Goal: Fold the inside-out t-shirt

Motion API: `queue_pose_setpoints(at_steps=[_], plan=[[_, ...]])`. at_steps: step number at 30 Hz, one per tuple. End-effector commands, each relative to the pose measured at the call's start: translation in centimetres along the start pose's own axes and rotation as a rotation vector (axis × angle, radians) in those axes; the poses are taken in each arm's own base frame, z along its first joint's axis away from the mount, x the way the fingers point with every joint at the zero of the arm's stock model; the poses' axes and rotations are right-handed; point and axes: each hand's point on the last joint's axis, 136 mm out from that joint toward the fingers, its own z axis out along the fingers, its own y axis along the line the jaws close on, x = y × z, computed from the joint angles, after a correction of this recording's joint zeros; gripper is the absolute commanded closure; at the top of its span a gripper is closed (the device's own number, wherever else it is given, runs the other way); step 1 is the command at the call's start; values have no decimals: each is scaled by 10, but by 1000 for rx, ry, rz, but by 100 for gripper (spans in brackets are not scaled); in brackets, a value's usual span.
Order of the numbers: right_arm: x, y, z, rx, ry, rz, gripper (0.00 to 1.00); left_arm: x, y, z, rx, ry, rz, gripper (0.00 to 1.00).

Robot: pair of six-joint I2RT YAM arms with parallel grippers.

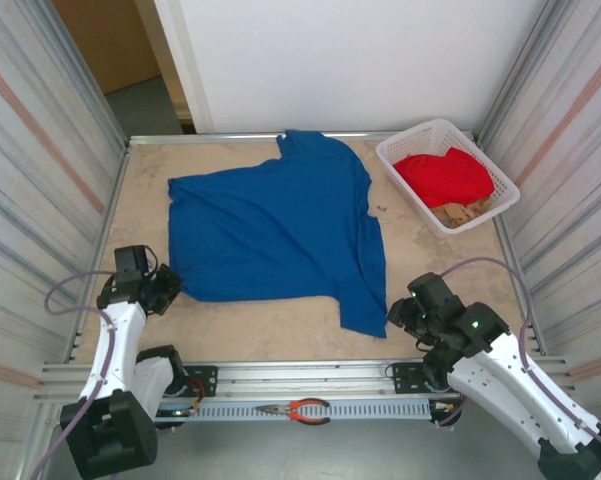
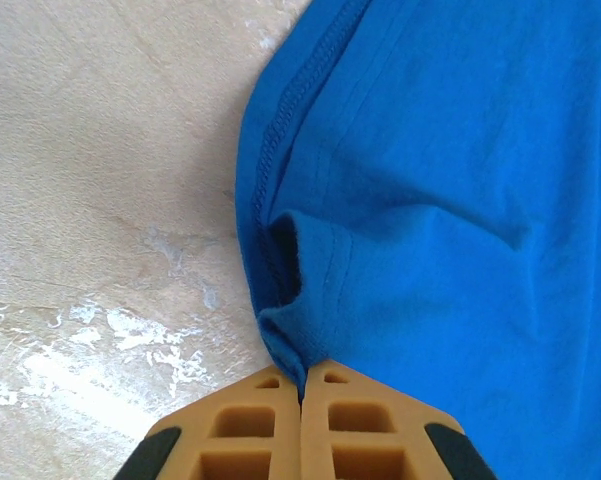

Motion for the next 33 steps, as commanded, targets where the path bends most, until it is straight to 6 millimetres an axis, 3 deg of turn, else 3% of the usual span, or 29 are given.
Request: queue_pose_setpoints(at_steps=[1, 3, 6, 8, 13, 19, 24, 26, 31, 33], plan=[[-47, 16, -31, 63, -180, -58, 41, 1, -7, -3, 33, 14, 41, 100], [-72, 39, -32, 74, -206, -109, 40, 5, -5, 0, 39, 23, 42, 100], [-114, 72, -9, 36, -205, -132, 39, 9, -4, 5, 47, 36, 41, 100], [-143, 90, 19, 12, -170, -126, 38, 10, -4, 7, 53, 45, 45, 100], [-185, 128, 75, 64, -84, -233, 36, 15, -4, 10, 70, 59, 47, 100], [-214, 132, 133, 178, -28, -248, 34, 20, -4, 12, 79, 75, 41, 100], [-222, 137, 162, 189, 10, -237, 36, 21, -2, 13, 77, 77, 39, 100], [-225, 138, 166, 190, 11, -233, 46, 21, -1, 14, 73, 77, 37, 100], [-243, 116, 158, 220, -18, -162, 100, 21, 0, 14, 64, 77, 36, 100], [-248, 102, 152, 230, -26, -123, 100, 21, 0, 15, 64, 77, 36, 100]])
